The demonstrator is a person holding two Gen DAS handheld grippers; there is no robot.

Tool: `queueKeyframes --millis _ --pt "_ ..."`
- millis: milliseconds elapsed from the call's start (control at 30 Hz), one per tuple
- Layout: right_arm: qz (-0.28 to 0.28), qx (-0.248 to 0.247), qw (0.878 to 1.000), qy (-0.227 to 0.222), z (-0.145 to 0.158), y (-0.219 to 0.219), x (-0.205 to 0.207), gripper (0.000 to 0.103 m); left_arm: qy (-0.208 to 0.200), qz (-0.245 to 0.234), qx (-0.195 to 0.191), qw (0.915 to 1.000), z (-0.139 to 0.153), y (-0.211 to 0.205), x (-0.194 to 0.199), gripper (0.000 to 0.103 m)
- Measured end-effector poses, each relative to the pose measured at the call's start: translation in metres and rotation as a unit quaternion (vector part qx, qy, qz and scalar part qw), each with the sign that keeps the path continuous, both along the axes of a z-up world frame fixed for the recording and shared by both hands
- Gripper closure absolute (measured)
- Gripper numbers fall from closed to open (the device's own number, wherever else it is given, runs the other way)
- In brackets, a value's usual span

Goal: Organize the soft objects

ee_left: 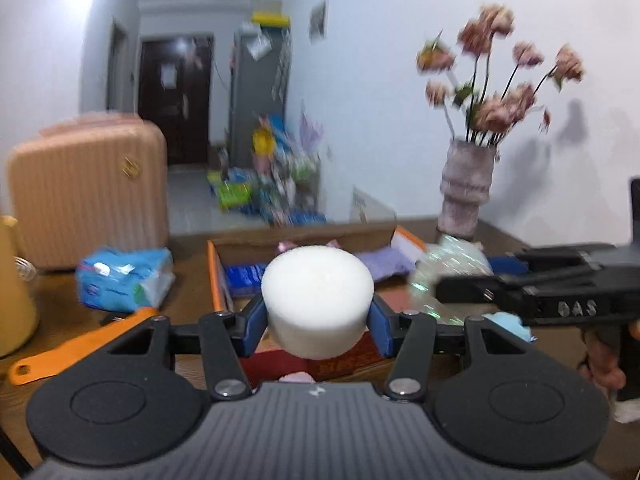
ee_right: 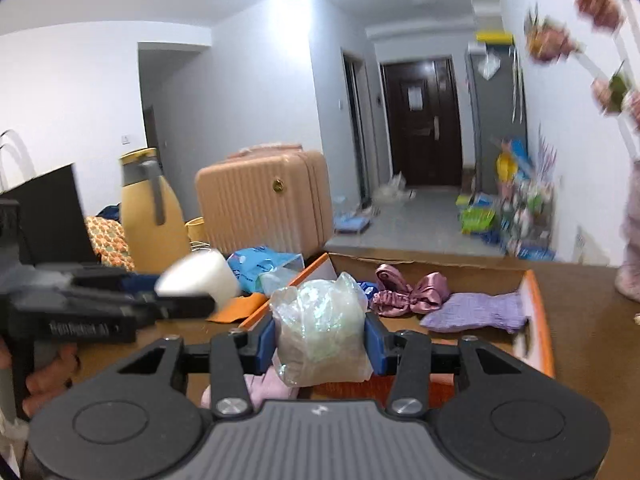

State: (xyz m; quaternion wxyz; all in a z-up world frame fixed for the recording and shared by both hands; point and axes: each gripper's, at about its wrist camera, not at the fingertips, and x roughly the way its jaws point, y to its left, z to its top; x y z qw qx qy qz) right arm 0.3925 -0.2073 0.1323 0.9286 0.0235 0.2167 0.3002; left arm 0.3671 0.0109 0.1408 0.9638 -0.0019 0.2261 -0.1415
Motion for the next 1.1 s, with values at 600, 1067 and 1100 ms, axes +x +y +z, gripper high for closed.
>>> queueKeyframes --millis 600,1067,1100 --pt "-0.018 -0.027 0.992 0.122 -0.088 0.071 0.163 0.024 0.069 -0.015 0.055 0.996 -0.076 0.009 0.106 0.025" --pt "-0.033 -0.014 0.994 0.104 -0.068 0.062 0.153 0.02 0.066 0.0 0.044 0.9969 -0.065 0.007 0.097 0.022" --pt "-0.034 -0.014 0.994 0.098 -0.064 0.061 0.148 0.02 0.067 0.003 0.041 0.9969 -0.062 0.009 0.093 0.021"
